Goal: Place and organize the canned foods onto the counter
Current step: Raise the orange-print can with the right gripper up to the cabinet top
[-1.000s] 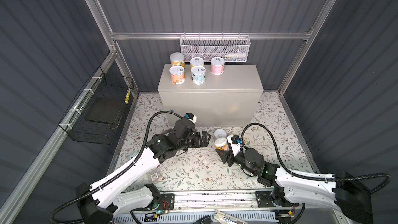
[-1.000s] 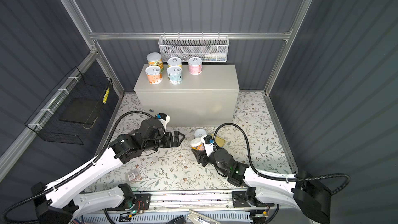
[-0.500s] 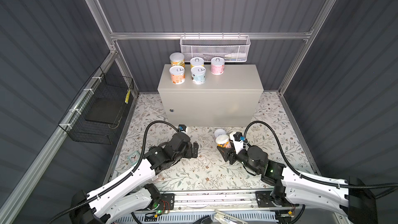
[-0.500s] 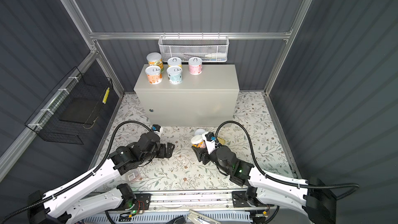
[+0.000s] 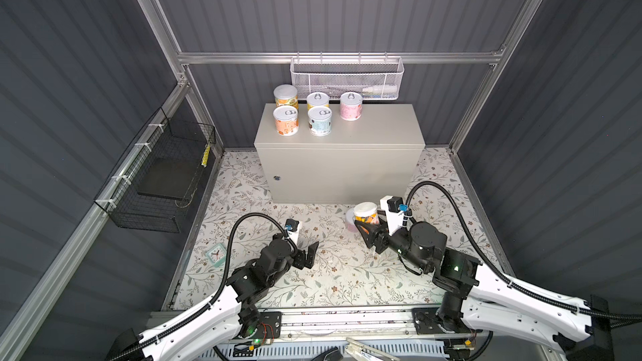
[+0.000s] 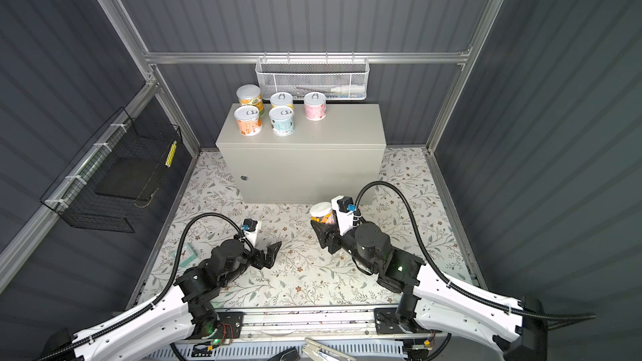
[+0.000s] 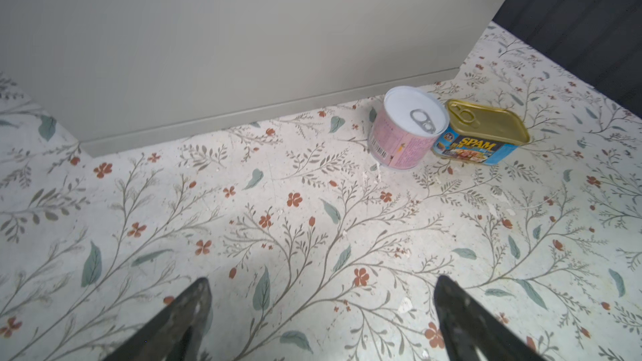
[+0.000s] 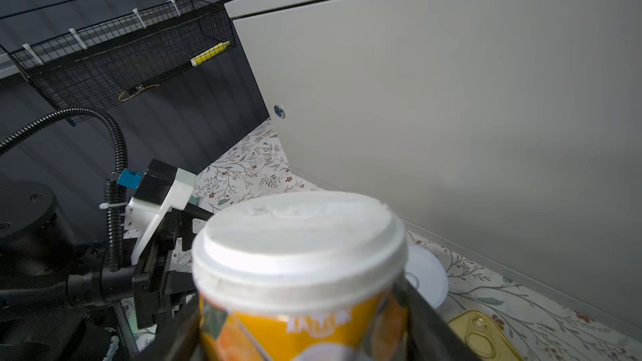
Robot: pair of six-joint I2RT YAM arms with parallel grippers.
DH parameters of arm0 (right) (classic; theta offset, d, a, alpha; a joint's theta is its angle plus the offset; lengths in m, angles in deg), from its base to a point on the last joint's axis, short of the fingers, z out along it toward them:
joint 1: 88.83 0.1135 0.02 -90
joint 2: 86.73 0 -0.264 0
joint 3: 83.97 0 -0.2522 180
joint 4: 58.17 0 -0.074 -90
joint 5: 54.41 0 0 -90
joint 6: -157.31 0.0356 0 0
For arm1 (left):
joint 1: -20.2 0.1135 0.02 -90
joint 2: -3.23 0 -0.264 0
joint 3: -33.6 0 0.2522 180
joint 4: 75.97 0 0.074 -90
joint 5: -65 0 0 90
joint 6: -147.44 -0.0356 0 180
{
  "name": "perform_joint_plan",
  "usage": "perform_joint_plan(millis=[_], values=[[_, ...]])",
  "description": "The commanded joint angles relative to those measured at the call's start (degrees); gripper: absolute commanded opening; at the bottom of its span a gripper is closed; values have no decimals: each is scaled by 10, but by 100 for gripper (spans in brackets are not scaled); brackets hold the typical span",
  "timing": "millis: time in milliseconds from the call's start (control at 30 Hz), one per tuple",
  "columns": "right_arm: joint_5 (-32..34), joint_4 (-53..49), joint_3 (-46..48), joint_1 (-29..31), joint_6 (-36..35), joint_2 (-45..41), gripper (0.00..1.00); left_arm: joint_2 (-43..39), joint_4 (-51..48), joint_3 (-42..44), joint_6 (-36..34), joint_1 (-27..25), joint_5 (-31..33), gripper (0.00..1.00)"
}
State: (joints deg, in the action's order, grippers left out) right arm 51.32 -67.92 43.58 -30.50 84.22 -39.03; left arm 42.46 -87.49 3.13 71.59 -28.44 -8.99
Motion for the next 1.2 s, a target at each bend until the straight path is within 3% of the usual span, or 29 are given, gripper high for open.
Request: perform_joint_plan(millis=[0,133,267,533,700,1167], values=[[9,-12,-64,-6,-5,2,69,-2,104,18,-52,4,-33,100],[6,-52,-148,-17,-23,34,69,28,156,47,-50,4,-41,100],[27,-86,-227,-23,-55,78,68,39,146,32,-43,4,-72,100],[2,-75,-328,-75,-91,144,69,53,160,37,-38,3,-85,100],[-40,-58,-371,-126,-102,161,69,83,167,30,-38,3,-89,100],[-136,-1,-487,-247,-123,318,71,87,158,27,-34,4,-71,100]])
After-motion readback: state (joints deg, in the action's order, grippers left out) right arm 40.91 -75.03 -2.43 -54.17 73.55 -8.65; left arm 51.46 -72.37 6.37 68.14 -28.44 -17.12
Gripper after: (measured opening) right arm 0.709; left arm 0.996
